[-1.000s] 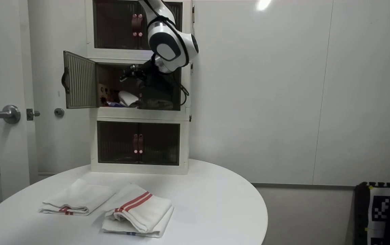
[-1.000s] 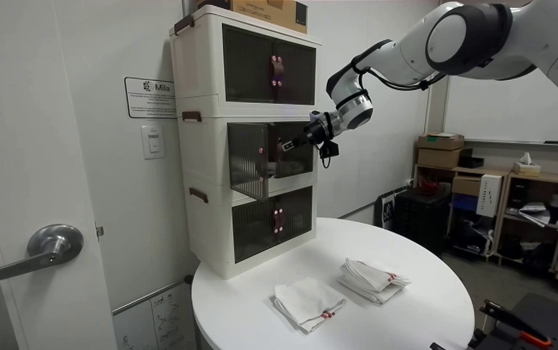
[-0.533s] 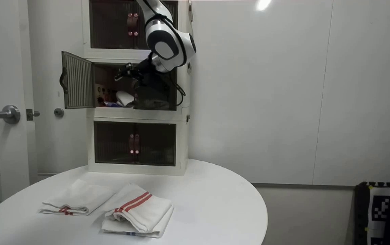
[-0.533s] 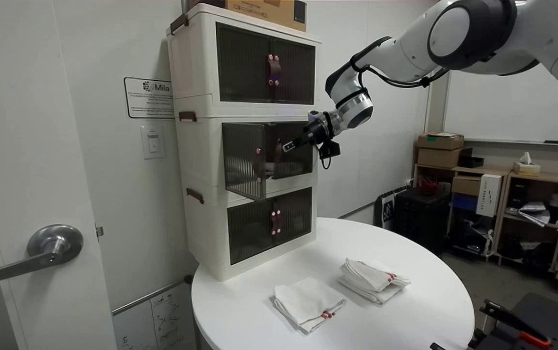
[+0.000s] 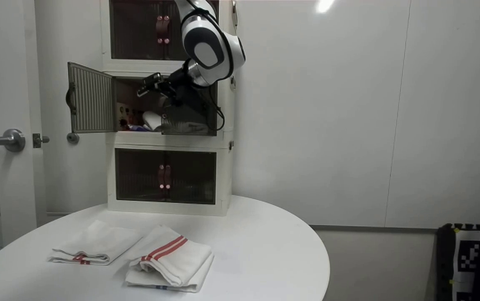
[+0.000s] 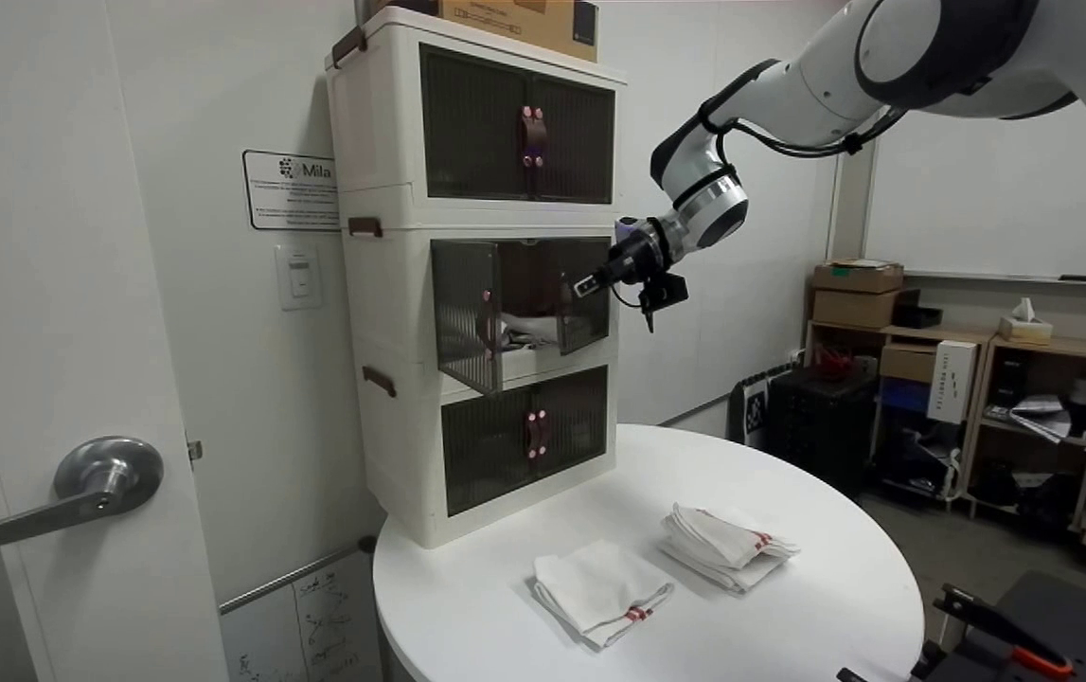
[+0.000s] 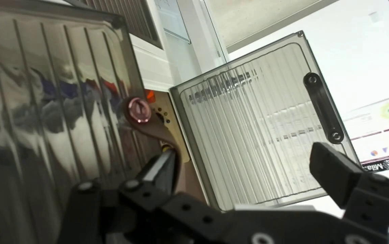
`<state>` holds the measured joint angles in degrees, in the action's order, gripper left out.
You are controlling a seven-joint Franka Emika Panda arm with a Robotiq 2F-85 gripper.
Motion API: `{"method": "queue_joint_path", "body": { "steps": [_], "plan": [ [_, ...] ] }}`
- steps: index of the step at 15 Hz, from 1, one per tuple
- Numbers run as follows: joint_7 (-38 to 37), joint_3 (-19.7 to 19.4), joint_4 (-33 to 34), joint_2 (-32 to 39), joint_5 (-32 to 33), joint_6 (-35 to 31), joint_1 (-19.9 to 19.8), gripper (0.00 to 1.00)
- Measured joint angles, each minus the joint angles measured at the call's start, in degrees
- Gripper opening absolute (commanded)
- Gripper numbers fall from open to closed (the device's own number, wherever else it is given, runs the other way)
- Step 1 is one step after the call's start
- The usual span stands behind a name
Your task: Open the drawer in the middle compartment
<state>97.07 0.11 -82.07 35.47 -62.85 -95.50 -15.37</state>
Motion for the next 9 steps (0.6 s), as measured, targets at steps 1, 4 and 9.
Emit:
{"method": "queue_joint_path", "body": {
  "steps": [1,4,9],
  "plan": [
    [0.0,-0.36,-1.12,-0.8,0.0,-0.18,0.01,1.0],
    [0.08,-1.42,-5.5,-4.14,-1.0,-2.49,0.01,1.0],
    [0.89,-4.34,-12.82,-10.61,-7.84,-11.65,-0.59,1.0]
  ]
}}
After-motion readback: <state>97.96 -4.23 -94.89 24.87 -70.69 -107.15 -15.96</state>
